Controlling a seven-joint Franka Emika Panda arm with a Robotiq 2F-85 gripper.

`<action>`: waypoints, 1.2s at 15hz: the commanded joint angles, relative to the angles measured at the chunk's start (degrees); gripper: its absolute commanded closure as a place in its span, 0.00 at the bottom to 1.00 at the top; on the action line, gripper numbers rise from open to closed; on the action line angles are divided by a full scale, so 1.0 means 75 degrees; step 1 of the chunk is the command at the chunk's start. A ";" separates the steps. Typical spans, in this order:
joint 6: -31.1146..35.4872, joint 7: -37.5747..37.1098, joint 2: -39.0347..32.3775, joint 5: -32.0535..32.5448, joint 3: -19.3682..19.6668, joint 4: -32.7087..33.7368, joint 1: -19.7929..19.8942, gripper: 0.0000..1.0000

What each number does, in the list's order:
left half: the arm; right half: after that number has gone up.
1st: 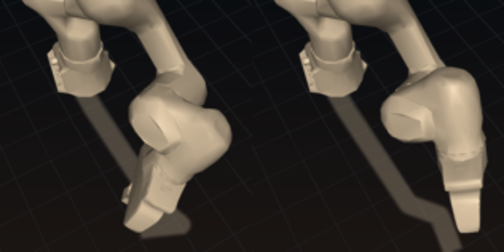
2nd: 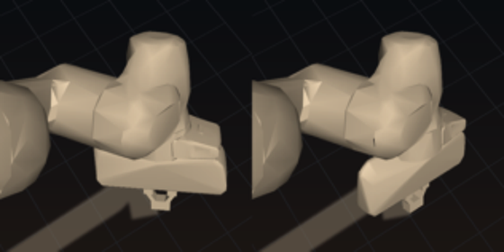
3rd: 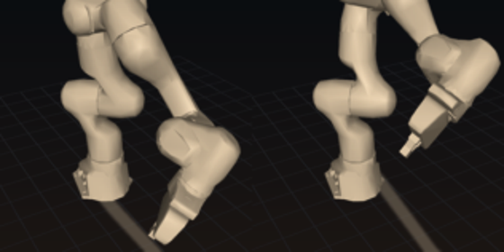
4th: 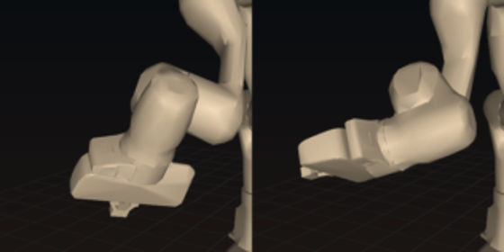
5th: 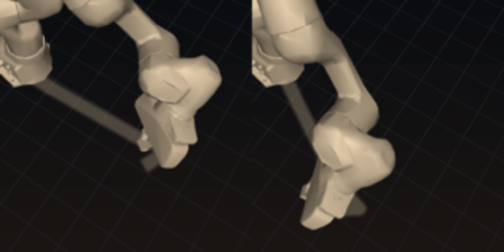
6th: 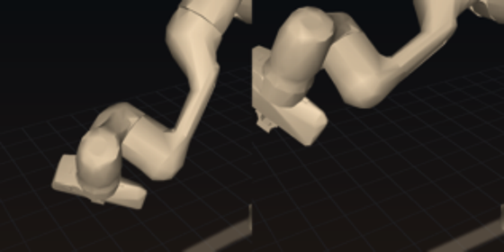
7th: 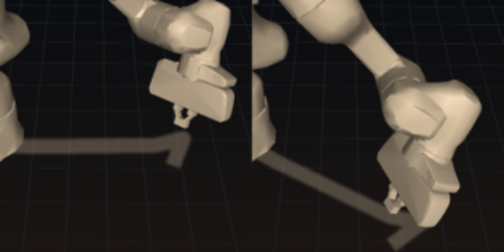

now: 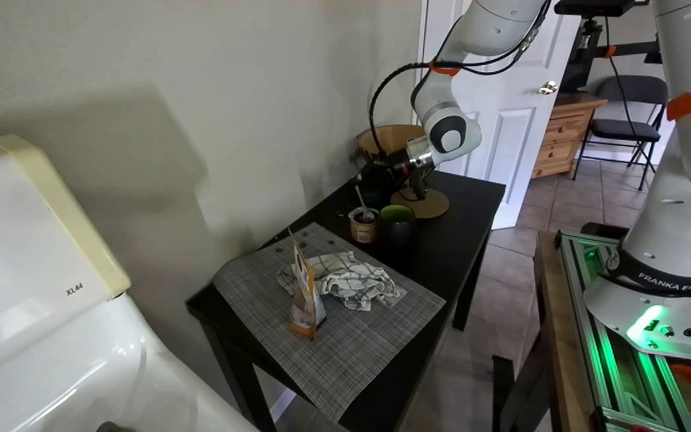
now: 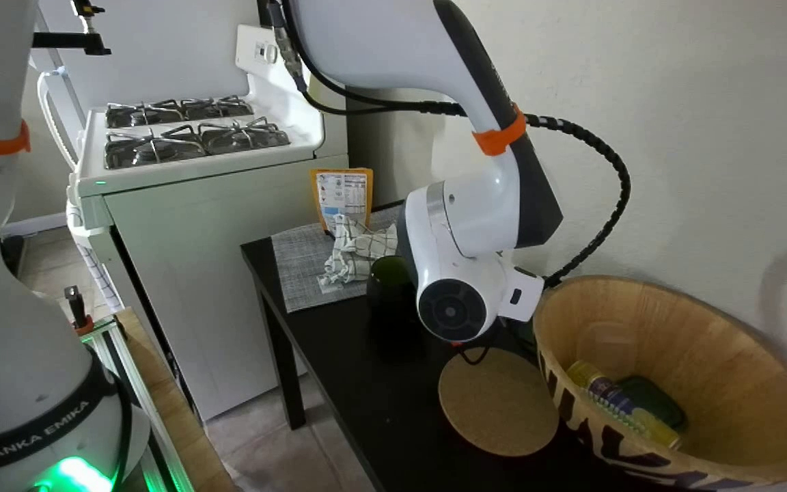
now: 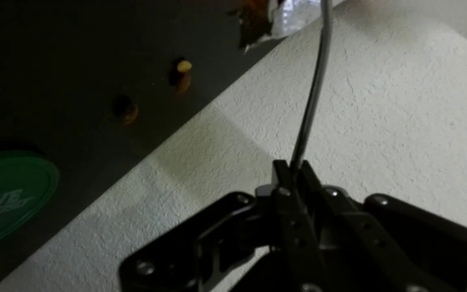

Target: Use the spoon to transfer a spoonful of contents from the can to the cup

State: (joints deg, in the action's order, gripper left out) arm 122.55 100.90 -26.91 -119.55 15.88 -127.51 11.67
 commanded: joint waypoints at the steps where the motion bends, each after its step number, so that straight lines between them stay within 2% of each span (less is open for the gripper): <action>1: -0.0472 -0.0142 -0.0096 0.0421 0.0111 -0.0033 0.0140 0.98; 18: -0.2267 0.0080 -0.0154 0.1179 0.0367 -0.0038 0.0745 0.98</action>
State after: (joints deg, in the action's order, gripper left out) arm 108.62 100.94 -27.47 -112.20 18.04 -127.60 16.29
